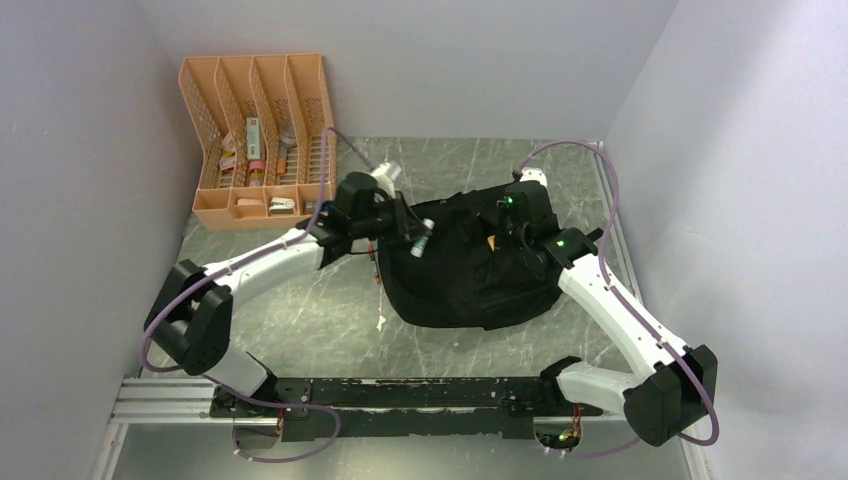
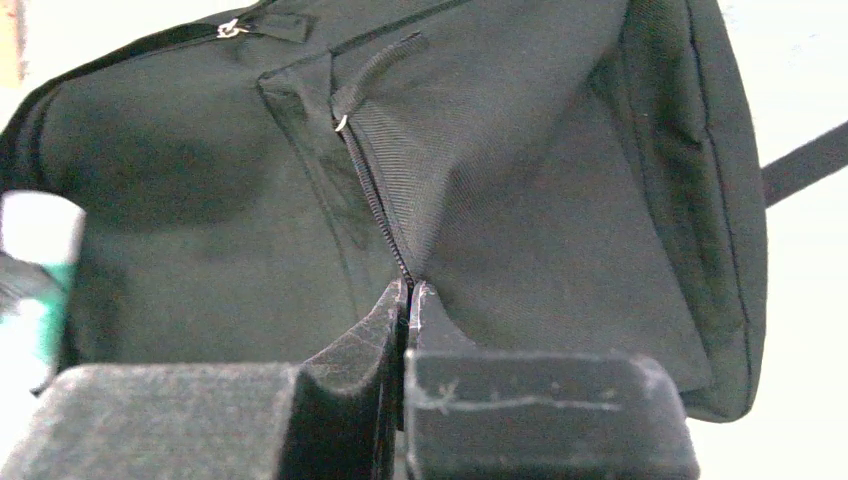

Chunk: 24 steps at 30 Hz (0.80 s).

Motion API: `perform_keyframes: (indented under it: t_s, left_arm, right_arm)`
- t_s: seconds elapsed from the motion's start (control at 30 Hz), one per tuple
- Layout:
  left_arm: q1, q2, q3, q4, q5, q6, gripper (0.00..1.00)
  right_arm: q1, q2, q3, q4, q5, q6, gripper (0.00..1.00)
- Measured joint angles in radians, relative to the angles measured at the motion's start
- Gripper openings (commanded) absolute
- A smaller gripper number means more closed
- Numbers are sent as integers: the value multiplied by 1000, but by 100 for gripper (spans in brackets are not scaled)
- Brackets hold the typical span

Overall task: Pack the student bag
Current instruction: Pick up the stationery from the center of the board, then place the stationery in the student bag.

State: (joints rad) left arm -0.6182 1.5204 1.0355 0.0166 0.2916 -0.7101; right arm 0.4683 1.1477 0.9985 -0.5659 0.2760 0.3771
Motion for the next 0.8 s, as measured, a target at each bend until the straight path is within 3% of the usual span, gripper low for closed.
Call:
perform_keyframes:
  t_s: [0.23, 0.8]
  left_arm:
    - [-167, 117, 11, 167, 38, -81, 5]
    - [-221, 396, 201, 331, 45, -167, 5]
  right_arm:
    - [-10, 0, 6, 23, -75, 3, 0]
    - [-15, -29, -2, 45, -148, 19, 0]
